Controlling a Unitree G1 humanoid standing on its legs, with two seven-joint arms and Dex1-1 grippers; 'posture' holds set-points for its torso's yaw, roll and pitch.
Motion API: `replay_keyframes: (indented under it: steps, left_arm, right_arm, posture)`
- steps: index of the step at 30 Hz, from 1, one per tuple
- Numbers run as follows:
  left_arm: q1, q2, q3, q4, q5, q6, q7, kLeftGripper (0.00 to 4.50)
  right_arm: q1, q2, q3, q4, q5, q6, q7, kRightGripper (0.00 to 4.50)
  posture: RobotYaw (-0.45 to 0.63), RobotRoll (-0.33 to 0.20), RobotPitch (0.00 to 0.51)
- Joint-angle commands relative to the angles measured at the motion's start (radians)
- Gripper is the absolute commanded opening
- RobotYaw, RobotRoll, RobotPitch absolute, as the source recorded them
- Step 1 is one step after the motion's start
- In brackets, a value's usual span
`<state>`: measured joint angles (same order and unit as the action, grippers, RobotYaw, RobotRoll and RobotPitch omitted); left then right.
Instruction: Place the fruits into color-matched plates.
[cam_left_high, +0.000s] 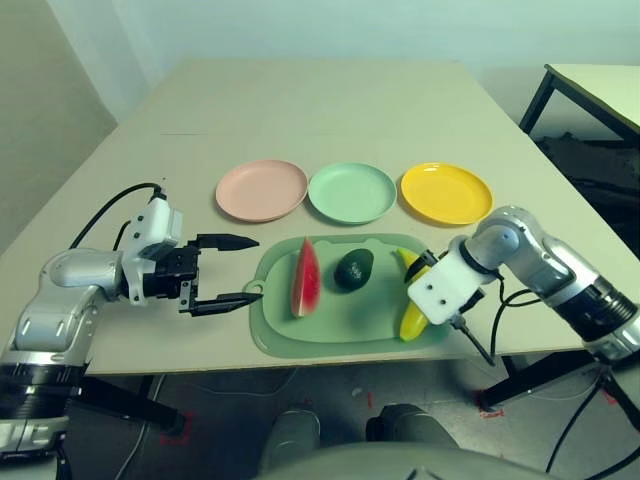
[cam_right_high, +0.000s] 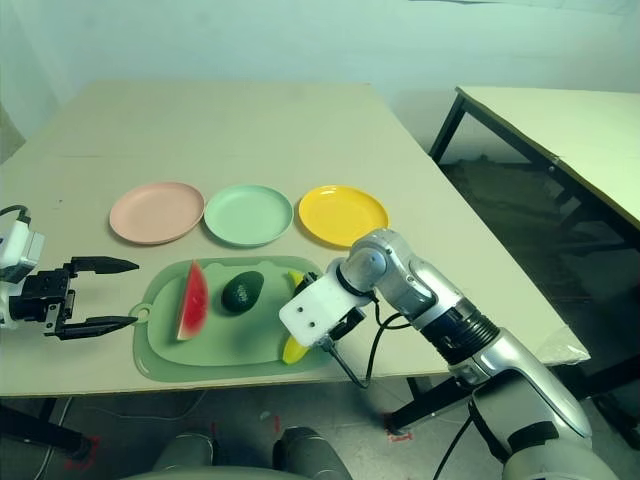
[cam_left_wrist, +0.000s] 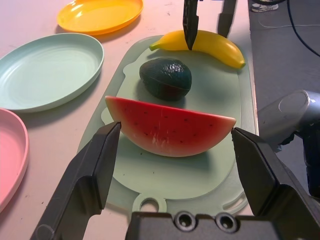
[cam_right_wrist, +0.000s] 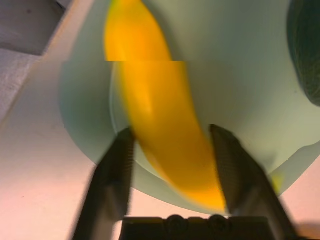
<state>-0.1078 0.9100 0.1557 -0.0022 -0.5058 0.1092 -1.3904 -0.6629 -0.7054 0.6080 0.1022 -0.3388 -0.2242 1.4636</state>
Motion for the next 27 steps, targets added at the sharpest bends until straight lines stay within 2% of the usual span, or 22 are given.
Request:
replay_keyframes:
  steps: [1, 7, 11, 13, 16, 20, 23, 27]
  left_arm:
    - [0.013, 0.018, 0.000, -0.015, 0.023, -0.005, -0.004, 4.50]
    - [-0.002, 0.014, -0.016, 0.002, 0.043, -0.020, -0.007, 4.50]
    - [-0.020, 0.010, -0.024, 0.014, 0.052, -0.021, -0.009, 4.50]
    - [-0.023, 0.015, -0.032, 0.021, 0.068, -0.029, -0.009, 4.50]
    - [-0.024, 0.008, -0.029, 0.020, 0.062, -0.024, -0.001, 4.50]
    - [-0.043, -0.004, -0.031, 0.023, 0.078, 0.006, 0.047, 4.50]
    - [-0.066, -0.018, -0.024, 0.003, 0.066, 0.067, 0.104, 4.50]
    - [-0.075, -0.021, -0.012, -0.028, 0.070, 0.119, 0.168, 4.50]
  right_arm:
    - [-0.006, 0.012, 0.021, 0.046, -0.028, -0.017, -0.010, 1.74]
    - [-0.048, 0.018, -0.011, 0.049, 0.011, -0.007, 0.013, 1.68]
    - [-0.138, 0.010, -0.061, 0.070, 0.059, 0.021, 0.036, 1.68]
    - [-0.216, 0.006, -0.080, 0.165, 0.041, -0.009, 0.002, 1.68]
    - [-0.344, 0.014, -0.083, 0.406, -0.013, -0.095, -0.095, 1.68]
    - [-0.492, 0.080, -0.068, 0.743, -0.090, -0.217, -0.288, 1.68]
    - [-0.554, 0.122, -0.048, 0.944, -0.156, -0.267, -0.412, 1.68]
    - [-0.579, 0.159, -0.030, 1.116, -0.225, -0.265, -0.539, 1.68]
  posture:
    - [0.10, 0.000, 0.031]
    - [0.09, 0.000, 0.036]
    - [0.09, 0.000, 0.035]
    - [0.09, 0.000, 0.036]
    - [0.08, 0.000, 0.036]
    - [0.08, 0.000, 0.038]
    - [0.10, 0.000, 0.042]
    - [0.12, 0.000, 0.044]
